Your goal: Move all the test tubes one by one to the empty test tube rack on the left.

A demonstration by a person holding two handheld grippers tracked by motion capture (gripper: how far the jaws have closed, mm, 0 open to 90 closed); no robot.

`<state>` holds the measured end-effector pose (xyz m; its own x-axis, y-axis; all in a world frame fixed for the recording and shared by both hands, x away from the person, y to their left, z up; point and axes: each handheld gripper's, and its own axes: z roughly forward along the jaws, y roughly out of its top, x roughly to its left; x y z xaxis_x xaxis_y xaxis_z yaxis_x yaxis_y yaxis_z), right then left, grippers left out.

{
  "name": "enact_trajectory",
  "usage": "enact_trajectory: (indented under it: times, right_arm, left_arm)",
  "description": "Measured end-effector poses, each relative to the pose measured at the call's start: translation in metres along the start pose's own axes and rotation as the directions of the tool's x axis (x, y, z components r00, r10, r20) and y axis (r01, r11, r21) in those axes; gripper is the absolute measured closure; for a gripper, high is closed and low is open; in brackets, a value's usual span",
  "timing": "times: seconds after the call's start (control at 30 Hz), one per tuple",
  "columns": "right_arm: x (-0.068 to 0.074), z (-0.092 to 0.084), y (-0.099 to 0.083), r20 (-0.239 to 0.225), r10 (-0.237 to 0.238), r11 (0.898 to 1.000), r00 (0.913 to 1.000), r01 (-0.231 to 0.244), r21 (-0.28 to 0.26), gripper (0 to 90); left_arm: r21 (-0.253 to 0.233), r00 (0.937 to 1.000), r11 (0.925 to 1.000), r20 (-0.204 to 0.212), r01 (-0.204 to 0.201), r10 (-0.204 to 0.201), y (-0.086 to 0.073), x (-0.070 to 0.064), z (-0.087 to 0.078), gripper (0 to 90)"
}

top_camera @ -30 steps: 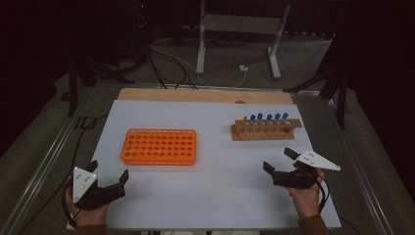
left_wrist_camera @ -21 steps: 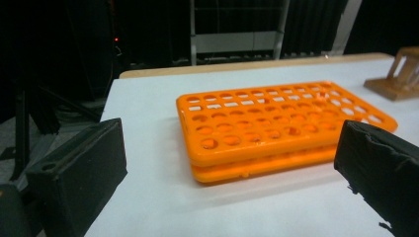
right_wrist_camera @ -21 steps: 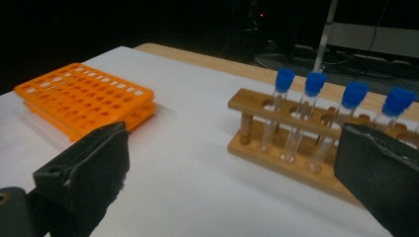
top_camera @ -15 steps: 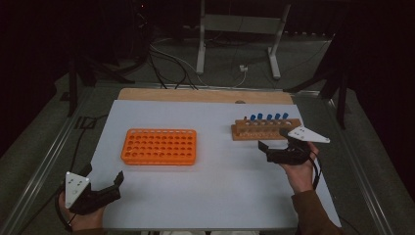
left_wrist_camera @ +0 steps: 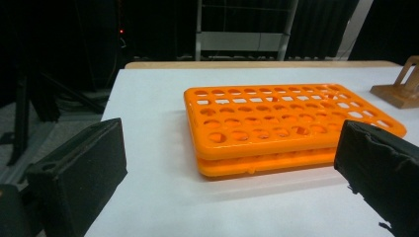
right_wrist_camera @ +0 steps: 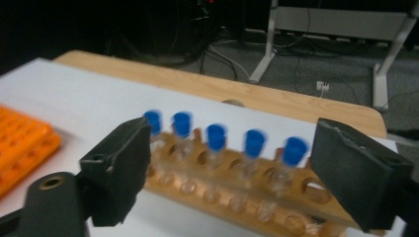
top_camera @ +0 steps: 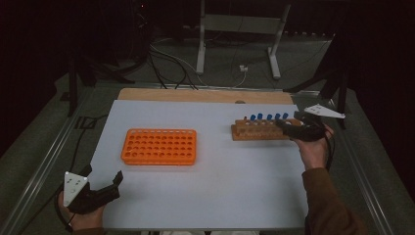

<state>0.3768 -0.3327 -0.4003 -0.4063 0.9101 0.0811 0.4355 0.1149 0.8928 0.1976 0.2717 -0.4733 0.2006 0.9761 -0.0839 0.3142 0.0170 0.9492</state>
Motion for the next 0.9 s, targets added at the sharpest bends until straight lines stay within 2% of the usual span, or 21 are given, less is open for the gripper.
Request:
enact_trajectory:
  times: [0.07, 0.17, 0.33, 0.4, 0.5, 0.57, 0.7, 0.8, 0.9]
  right_arm:
    - [-0.009, 0.002, 0.004, 0.019, 0.022, 1.000, 0.9996, -0.022, -0.003, 19.8]
    - [-0.020, 0.007, 0.006, 0.053, 0.038, 0.999, 0.9979, -0.039, 0.014, 24.1]
    - [-0.028, 0.019, 0.005, 0.113, 0.036, 0.998, 0.9929, -0.043, 0.052, 35.1]
    - [-0.030, 0.026, 0.004, 0.124, 0.042, 0.996, 0.9914, -0.050, 0.067, 41.8]
    - [-0.033, 0.034, 0.001, 0.104, 0.050, 0.995, 0.9933, -0.059, 0.085, 55.3]
    - [-0.035, 0.039, -0.001, 0.109, 0.057, 0.993, 0.9924, -0.068, 0.098, 60.7]
    - [-0.036, 0.048, -0.005, 0.108, 0.063, 0.990, 0.9922, -0.075, 0.118, 65.2]
    - [-0.034, 0.054, -0.009, 0.120, 0.045, 0.989, 0.9917, -0.061, 0.136, 69.3]
    - [-0.033, 0.060, -0.014, 0.135, 0.048, 0.986, 0.9897, -0.068, 0.150, 71.9]
  left_arm:
    - [0.000, 0.9997, 0.9998, 0.007, 0.022, -0.022, -0.001, 0.002, 0.000, 0.8]
    - [-0.002, 0.9996, 0.9997, 0.004, 0.026, -0.026, -0.001, 0.003, 0.000, 0.8]
    - [0.002, 0.9998, 0.9998, 0.013, 0.018, -0.018, -0.001, 0.001, 0.001, 0.8]
    - [0.003, 0.9998, 0.9999, 0.015, 0.014, -0.015, -0.001, 0.001, 0.001, 0.8]
    - [-0.002, 0.9995, 0.9999, 0.026, 0.017, -0.017, 0.000, 0.001, 0.001, 0.8]
    - [-0.004, 0.9994, 0.9998, 0.026, 0.020, -0.020, 0.000, 0.001, 0.000, 0.8]
    - [-0.006, 0.9992, 0.9996, 0.029, 0.027, -0.027, -0.001, 0.003, 0.000, 0.8]
    - [-0.007, 0.9991, 0.9995, 0.031, 0.030, -0.030, 0.000, 0.003, -0.001, 0.8]
    - [-0.014, 0.9990, 0.9993, 0.030, 0.035, -0.034, 0.000, 0.004, -0.002, 0.8]
